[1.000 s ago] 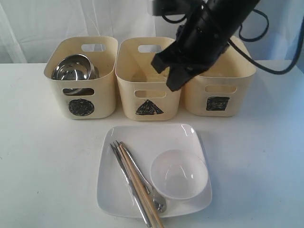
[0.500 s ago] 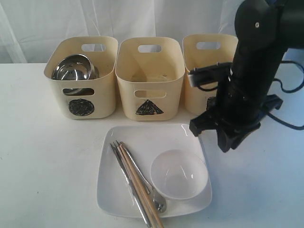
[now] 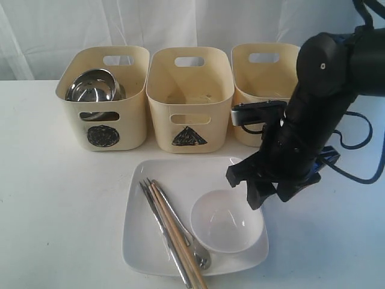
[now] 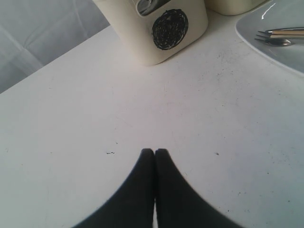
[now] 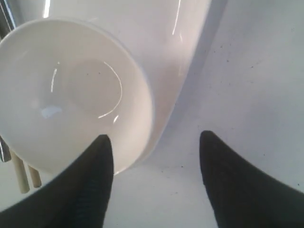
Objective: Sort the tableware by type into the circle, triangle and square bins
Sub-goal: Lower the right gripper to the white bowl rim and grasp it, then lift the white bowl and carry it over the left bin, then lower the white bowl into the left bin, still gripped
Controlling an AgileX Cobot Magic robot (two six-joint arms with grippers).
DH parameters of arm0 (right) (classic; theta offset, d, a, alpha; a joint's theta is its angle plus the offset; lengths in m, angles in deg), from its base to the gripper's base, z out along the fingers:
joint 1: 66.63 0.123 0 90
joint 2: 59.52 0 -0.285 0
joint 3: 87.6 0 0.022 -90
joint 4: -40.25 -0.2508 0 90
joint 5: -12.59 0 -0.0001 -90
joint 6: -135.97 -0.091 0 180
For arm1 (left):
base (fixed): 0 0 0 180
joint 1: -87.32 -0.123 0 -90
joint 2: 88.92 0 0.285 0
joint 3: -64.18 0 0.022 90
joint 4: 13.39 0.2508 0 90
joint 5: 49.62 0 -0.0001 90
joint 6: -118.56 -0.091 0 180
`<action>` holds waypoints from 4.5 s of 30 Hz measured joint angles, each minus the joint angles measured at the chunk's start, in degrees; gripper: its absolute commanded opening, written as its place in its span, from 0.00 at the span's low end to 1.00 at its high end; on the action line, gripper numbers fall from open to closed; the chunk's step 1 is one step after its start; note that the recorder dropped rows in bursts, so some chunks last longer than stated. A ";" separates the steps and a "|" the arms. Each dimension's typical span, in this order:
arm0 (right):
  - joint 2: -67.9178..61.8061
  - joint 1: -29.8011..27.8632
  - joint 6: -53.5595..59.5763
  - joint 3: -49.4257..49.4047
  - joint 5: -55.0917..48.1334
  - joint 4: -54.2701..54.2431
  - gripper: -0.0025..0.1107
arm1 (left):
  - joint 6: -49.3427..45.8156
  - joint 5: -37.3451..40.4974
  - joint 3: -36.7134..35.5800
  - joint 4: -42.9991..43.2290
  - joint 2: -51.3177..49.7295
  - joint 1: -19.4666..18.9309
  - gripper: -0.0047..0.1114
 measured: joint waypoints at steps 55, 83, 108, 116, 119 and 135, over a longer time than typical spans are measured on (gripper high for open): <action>5.37 0.00 6.63 2.09 20.89 -8.87 0.02 | 0.00 0.00 0.00 0.00 0.00 0.00 0.04; -23.19 3.55 71.83 34.01 30.52 -67.94 0.02 | 0.00 0.00 0.00 0.00 0.00 0.00 0.04; -28.27 4.82 74.65 40.63 45.50 -66.03 0.02 | 0.00 0.00 0.00 0.00 0.00 0.00 0.04; -32.37 4.60 76.18 41.82 45.22 -65.85 0.02 | 0.00 0.00 0.00 0.00 0.00 0.00 0.04; -32.79 4.60 76.66 41.82 44.93 -65.71 0.02 | 0.00 0.00 0.00 0.00 0.00 0.00 0.04; -32.79 4.60 76.46 41.92 43.63 -62.31 0.02 | 0.00 0.00 0.00 0.00 0.00 0.00 0.04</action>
